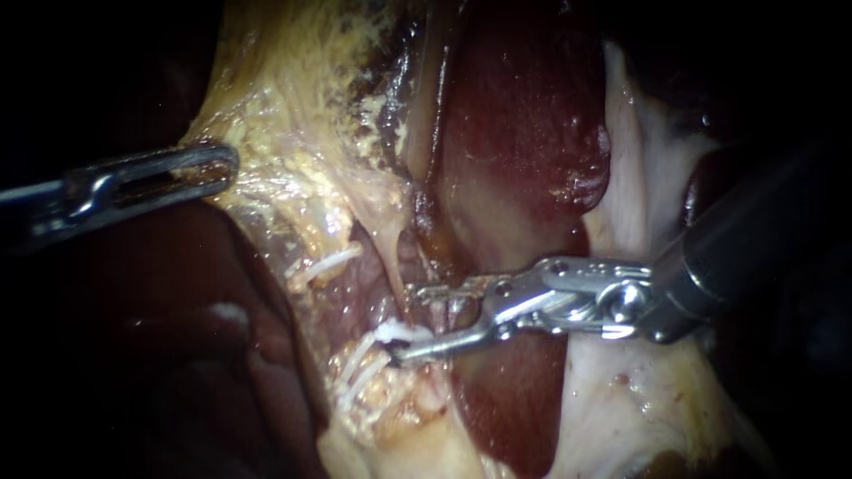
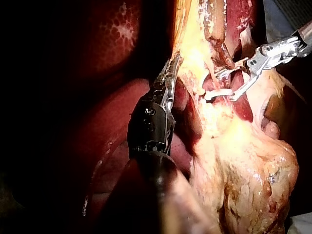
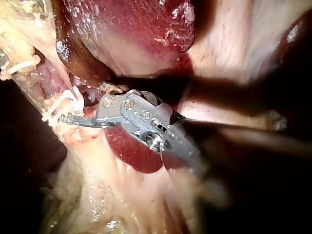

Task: Going back first clip right tube

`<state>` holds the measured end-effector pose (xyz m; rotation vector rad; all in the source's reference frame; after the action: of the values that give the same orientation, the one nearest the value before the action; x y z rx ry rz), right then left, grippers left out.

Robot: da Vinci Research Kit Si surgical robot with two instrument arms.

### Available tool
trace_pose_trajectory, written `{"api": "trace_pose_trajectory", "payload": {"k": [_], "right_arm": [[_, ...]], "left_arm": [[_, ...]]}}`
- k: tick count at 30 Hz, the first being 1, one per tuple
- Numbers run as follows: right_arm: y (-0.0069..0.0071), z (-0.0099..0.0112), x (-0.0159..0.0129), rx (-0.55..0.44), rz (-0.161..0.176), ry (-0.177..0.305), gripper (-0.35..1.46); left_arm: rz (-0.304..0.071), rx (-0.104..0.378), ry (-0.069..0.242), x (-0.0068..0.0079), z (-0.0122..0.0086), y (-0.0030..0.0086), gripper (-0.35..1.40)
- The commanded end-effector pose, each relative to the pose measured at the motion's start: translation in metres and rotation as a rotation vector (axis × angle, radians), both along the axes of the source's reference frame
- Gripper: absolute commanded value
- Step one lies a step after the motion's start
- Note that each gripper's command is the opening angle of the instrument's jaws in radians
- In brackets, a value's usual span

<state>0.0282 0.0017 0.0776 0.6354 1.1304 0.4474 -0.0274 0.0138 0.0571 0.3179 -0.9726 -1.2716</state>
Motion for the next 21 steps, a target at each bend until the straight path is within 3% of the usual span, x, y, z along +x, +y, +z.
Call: {"api": "trace_pose_trajectory", "payload": {"k": [1,5,10,17,21], "right_arm": [[-0.0001,-0.0001,-0.0004,-0.021,-0.014,0.01,0.6],[0.0002,-0.001,-0.0018,-0.098,-0.046,0.034,0.6],[0.0022,-0.0034,-0.0034,-0.211,-0.075,0.058,0.6],[0.0046,-0.0062,-0.0062,-0.297,-0.078,0.061,0.6],[0.0053,-0.0071,-0.0072,-0.317,-0.072,0.057,0.6]], "left_arm": [[0.0,0.0,0.0,0.0,0.0,0.0,-0.35],[0.001,0.0,0.0,0.0001,0.0,0.0,-0.35],[0.001,-0.001,-0.001,0.0001,0.0001,0.0,-0.35],[0.001,-0.001,-0.001,0.0001,0.0003,-0.0001,-0.35],[0.001,-0.001,0.0,0.0001,0.0003,-0.0001,-0.35]]}}
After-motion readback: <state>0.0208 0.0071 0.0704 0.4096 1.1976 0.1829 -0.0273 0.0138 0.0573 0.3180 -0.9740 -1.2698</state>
